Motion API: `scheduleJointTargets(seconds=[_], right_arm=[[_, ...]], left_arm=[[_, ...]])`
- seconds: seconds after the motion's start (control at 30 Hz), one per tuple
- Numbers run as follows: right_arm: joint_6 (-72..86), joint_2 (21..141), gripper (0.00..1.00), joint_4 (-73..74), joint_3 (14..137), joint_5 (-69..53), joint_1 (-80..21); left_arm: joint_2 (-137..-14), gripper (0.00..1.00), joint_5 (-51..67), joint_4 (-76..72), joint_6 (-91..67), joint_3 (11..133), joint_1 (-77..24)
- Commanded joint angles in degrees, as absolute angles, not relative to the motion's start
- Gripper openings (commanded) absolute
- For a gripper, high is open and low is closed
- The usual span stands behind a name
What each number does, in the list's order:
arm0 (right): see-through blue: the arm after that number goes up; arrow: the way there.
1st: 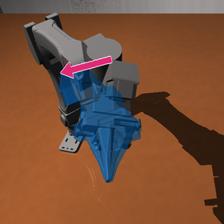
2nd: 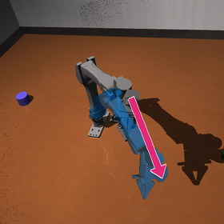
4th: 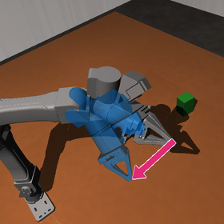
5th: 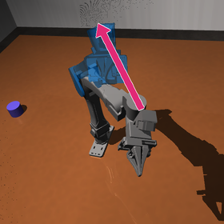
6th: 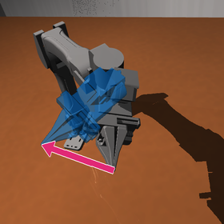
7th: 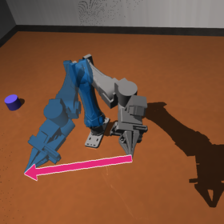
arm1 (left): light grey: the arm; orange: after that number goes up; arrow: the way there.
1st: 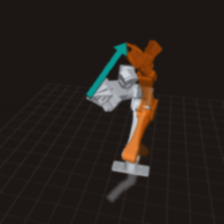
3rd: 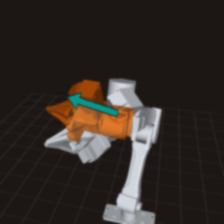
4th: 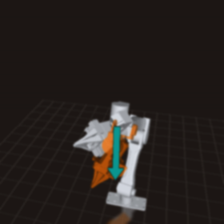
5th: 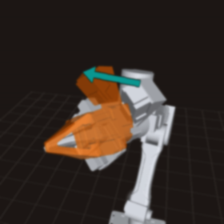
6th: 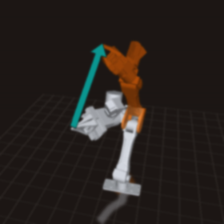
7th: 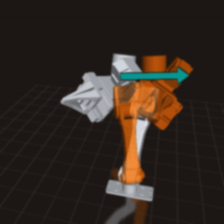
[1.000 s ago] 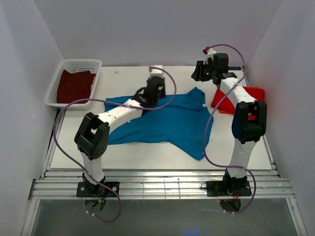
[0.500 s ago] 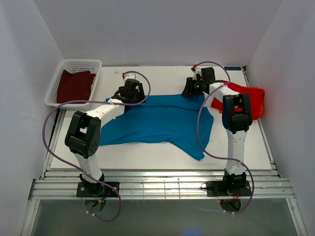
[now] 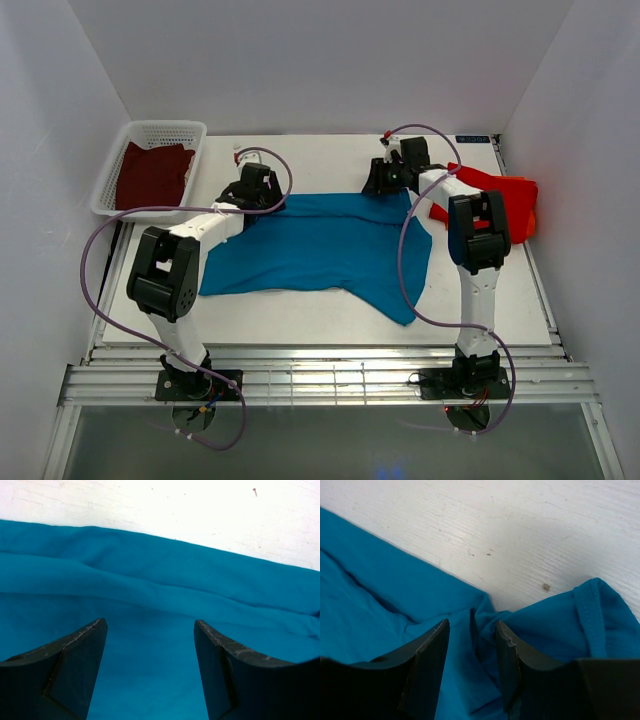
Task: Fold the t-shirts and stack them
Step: Fold the tshirt
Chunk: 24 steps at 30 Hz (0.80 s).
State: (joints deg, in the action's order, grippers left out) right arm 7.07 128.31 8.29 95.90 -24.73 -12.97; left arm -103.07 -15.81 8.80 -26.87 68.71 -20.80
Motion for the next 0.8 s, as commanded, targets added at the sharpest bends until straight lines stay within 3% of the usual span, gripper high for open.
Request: scheduleJointTargets(seconds=[0.0,0.3,0.37,0.47,0.5,0.6,0.77], right_arm=[[6.5,122.5,0.48,4.8,94.8,-22.0,-14.0],[3.5,123.6,0.48,9.5,96.9,-12.8,-14.7],[3.4,122.9,0.43,9.3,95.1,-10.8,-14.6],[3.4,121.4,0.30,8.4,91.9,-9.1,-14.5],[3.6,121.0,0.21,7.6,91.2,-9.1,-14.3],[3.5,120.8,0.11,6.9,90.4,-9.3,-14.2],[4.3,121.6,0.09,6.9,91.1,-7.9,-14.0]], left_arm=[[-99.6,0.81,-15.0,8.3,-27.4,67.6,-20.4],[-98.8,0.80,-15.4,8.2,-27.5,67.1,-19.9],[-98.3,0.80,-16.2,7.5,-27.3,66.4,-19.6],[-97.9,0.80,-15.2,5.8,-27.4,67.1,-18.3],[-98.0,0.80,-14.9,6.1,-27.6,67.6,-17.6],[-98.3,0.79,-14.6,6.8,-27.8,68.5,-16.6],[-96.5,0.79,-14.6,6.0,-27.9,66.3,-15.4]])
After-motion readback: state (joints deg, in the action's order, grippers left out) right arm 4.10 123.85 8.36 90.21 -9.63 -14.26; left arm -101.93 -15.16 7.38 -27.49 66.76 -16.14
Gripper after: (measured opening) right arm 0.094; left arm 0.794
